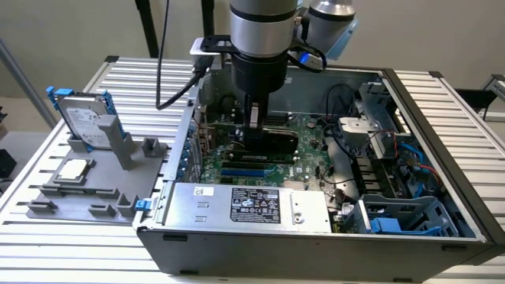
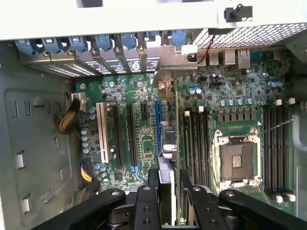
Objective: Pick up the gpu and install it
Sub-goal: 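Insert the gpu into the slot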
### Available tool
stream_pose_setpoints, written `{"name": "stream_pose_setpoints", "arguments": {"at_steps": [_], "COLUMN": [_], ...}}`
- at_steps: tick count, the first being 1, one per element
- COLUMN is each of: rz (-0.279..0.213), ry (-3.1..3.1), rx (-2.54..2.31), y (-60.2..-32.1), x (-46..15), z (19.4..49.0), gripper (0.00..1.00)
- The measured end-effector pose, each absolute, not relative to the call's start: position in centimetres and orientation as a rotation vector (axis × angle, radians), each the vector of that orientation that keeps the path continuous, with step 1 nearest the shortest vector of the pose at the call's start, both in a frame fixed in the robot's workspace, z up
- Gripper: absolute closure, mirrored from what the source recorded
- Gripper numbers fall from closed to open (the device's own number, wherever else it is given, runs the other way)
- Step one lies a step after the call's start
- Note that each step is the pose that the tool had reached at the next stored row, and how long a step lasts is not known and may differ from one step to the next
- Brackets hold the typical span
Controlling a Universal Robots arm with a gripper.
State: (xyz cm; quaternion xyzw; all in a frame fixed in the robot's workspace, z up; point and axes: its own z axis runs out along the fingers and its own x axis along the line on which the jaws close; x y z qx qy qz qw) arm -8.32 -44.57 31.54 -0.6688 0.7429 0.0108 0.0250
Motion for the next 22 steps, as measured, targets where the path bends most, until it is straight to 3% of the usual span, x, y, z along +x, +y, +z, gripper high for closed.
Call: {"name": "stream_pose_setpoints", "arguments": {"at_steps": [22], "rz": [0.040], "ry": [2.292], "rx": [-2.080], "y": [-45.0], "x": [-9.8], "z": [26.8], "gripper": [0.72]}}
